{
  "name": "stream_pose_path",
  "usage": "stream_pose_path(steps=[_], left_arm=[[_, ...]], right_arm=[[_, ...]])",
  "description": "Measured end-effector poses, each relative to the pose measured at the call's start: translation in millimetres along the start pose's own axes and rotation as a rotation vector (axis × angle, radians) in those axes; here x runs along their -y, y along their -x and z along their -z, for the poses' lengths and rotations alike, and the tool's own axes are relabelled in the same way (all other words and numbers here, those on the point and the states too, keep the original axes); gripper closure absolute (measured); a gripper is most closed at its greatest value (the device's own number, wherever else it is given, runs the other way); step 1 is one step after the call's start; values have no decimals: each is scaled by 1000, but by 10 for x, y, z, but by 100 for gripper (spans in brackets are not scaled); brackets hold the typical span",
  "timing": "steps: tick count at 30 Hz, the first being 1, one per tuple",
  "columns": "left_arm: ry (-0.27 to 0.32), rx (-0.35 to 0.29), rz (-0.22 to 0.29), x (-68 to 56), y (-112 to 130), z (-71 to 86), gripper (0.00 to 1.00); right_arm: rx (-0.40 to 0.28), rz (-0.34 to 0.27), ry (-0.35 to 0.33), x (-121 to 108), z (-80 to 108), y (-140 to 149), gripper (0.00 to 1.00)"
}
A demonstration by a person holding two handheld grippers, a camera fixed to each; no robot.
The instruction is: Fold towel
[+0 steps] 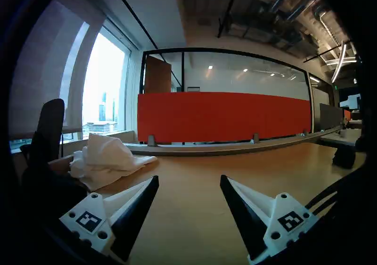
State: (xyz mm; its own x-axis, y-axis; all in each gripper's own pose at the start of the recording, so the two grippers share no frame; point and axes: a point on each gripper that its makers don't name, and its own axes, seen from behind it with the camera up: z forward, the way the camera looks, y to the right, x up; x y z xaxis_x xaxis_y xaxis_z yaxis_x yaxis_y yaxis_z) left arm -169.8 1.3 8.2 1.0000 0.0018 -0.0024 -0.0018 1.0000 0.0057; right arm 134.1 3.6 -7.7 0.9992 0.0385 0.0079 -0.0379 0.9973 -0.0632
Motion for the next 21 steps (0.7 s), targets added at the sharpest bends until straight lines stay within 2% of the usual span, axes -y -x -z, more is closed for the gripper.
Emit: stream_pose_path(steps=[14,21], left_arm=[[0,0,0,-1,-5,0,3],[0,0,0,2,-5,-2,3]], right_arm=[[-18,34,0,-88,-61,75,1],[-21,16,-14,-152,-21,238,1]])
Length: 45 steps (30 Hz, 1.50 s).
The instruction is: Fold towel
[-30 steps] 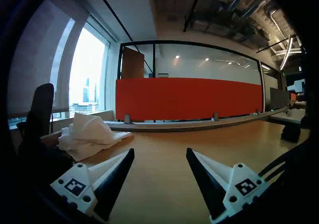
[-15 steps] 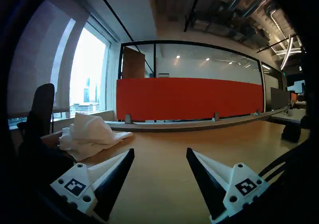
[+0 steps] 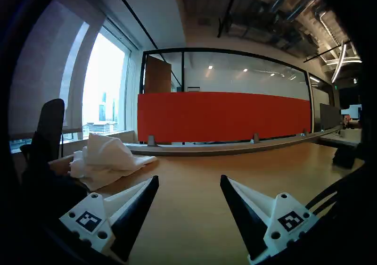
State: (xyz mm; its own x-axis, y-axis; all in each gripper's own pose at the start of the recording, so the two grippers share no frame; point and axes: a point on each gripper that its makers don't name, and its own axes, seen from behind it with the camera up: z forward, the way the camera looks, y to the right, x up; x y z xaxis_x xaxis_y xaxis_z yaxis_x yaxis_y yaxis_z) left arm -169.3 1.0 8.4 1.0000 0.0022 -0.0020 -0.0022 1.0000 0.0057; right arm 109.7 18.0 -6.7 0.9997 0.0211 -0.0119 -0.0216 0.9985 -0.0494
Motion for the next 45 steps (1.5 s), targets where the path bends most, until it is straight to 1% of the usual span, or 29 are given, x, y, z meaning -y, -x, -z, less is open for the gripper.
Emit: stream_pose_path(steps=[5,8,11,14,20,27,38,45], left_arm=[[0,0,0,-1,-4,-4,3],[0,0,0,-1,-6,-2,3],[0,0,0,-4,-6,-2,3],[0,0,0,-9,-6,-1,3],[0,0,0,-7,-6,1,3],[0,0,0,-8,-8,0,3],[0,0,0,-8,-10,2,3],[0,0,0,-12,-12,2,3]], right_arm=[[-10,-20,-4,-56,19,122,1],[-4,-29,0,-98,20,220,1],[-8,-29,2,-104,20,288,1],[-19,-23,-4,-64,29,338,1],[-17,-37,-21,22,34,518,1],[-7,-29,-21,27,37,709,1],[0,-27,-23,25,24,856,0],[6,-31,-39,87,-1,911,1]])
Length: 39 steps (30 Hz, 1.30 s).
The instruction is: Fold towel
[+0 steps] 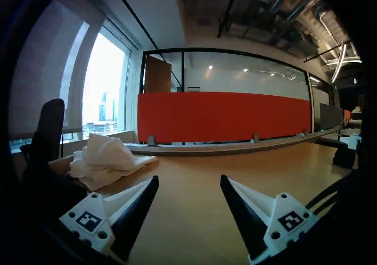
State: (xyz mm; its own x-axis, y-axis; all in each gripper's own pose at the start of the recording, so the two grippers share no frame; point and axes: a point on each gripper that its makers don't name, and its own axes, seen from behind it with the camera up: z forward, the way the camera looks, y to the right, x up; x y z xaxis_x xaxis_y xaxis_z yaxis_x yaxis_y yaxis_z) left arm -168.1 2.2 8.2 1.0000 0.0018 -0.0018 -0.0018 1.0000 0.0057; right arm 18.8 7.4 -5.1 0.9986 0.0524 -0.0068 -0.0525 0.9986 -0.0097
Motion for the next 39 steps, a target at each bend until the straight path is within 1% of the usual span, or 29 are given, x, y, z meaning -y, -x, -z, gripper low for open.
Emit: stream_pose_path(steps=[9,20,39], left_arm=[[0,0,0,3,-2,-2,3],[0,0,0,3,-4,1,3],[0,0,0,2,-3,0,3]], right_arm=[[3,11,-8,53,1,42,1],[2,47,-20,144,19,3,1],[6,46,-24,181,41,-34,1]])
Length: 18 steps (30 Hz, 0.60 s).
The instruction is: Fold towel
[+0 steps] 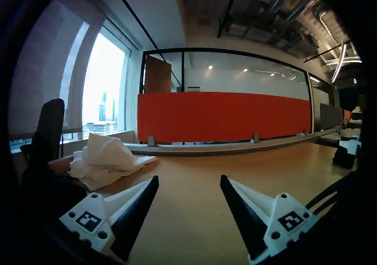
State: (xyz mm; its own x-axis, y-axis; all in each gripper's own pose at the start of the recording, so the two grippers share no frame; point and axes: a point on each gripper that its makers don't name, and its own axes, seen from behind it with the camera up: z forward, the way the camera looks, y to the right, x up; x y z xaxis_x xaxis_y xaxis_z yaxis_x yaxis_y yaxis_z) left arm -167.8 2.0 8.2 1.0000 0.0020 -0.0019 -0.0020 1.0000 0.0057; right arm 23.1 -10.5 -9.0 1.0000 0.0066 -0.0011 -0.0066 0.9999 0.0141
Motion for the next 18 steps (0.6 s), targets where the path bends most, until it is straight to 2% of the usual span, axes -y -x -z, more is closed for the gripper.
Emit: stream_pose_path(steps=[18], left_arm=[[0,-1,0,-4,27,-1,3]], right_arm=[[1,0,0,0,4,-7,1]])
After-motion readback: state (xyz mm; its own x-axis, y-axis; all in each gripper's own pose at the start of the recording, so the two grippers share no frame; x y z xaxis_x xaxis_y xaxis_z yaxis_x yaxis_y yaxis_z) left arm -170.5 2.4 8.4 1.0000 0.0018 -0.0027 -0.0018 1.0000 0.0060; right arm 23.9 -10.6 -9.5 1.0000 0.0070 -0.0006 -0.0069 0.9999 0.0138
